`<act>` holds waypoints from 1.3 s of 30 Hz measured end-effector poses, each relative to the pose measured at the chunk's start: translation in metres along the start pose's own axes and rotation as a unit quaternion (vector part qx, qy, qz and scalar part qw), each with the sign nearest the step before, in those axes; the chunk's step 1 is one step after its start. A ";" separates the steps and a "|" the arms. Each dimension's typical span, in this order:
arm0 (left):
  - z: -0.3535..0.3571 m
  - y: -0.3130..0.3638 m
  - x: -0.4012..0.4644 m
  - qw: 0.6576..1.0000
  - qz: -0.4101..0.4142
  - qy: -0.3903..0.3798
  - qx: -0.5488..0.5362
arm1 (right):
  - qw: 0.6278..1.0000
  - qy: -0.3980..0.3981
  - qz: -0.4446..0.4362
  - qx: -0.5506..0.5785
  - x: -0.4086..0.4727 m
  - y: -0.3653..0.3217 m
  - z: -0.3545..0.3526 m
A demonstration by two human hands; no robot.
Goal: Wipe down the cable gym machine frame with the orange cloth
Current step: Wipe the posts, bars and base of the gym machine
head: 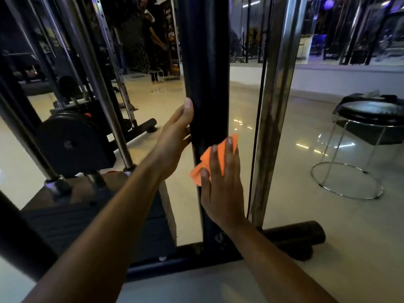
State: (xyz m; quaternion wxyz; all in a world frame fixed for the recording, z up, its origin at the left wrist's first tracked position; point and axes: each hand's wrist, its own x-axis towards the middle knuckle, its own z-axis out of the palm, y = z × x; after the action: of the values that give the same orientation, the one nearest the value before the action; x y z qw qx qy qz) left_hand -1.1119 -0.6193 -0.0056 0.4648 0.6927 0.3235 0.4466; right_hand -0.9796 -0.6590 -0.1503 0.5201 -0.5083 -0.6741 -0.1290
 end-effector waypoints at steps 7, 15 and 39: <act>0.000 -0.008 -0.012 1.000 -0.014 -0.002 -0.022 | 0.999 0.024 0.002 0.026 0.027 -0.008 -0.008; 0.004 -0.008 -0.014 1.000 -0.007 0.016 -0.002 | 0.998 -0.062 -0.009 -0.008 -0.043 0.022 0.014; 0.004 -0.060 -0.029 0.999 -0.038 0.000 -0.018 | 1.000 -0.022 0.012 -0.011 -0.047 0.028 0.029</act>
State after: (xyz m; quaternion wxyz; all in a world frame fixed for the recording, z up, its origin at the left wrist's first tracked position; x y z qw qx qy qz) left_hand -1.1216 -0.6238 -0.0714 0.4934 0.6717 0.3413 0.4346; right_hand -0.9754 -0.6521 -0.2118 0.5010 -0.5245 -0.6781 -0.1191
